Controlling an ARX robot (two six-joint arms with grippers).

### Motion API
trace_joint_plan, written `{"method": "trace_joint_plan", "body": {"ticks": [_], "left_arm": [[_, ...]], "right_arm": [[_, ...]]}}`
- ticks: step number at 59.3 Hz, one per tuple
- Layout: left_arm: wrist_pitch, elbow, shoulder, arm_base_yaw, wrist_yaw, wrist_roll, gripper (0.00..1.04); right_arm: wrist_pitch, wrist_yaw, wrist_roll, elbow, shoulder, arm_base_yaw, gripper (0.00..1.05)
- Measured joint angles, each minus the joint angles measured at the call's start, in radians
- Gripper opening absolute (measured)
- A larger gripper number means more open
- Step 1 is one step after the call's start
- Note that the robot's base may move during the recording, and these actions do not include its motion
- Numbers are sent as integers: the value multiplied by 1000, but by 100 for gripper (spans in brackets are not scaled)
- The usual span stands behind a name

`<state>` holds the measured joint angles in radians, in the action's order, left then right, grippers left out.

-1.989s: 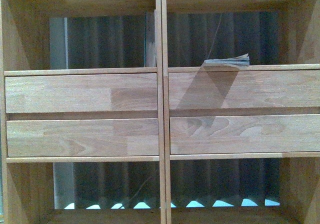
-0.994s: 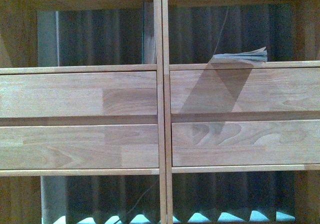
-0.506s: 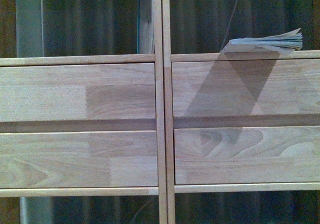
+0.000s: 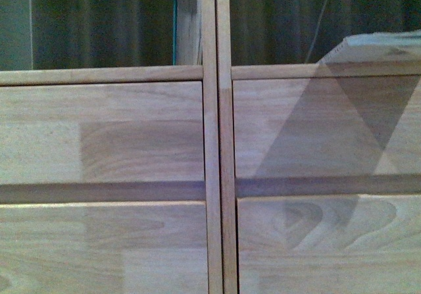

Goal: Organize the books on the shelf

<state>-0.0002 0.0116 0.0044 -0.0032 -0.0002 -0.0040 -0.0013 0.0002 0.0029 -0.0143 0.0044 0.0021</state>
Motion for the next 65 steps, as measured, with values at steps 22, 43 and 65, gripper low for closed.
{"method": "trace_joint_plan", "body": {"ticks": [22, 43, 65], "left_arm": [[0, 0, 0, 0, 0, 0, 97], [0, 0, 0, 0, 0, 0, 97], [0, 0, 0, 0, 0, 0, 97]], "right_arm": [[0, -1, -1, 0, 0, 0, 98], [171, -357, 429, -221, 443, -106, 98], [526, -272, 987, -561, 1135, -13, 98]]}}
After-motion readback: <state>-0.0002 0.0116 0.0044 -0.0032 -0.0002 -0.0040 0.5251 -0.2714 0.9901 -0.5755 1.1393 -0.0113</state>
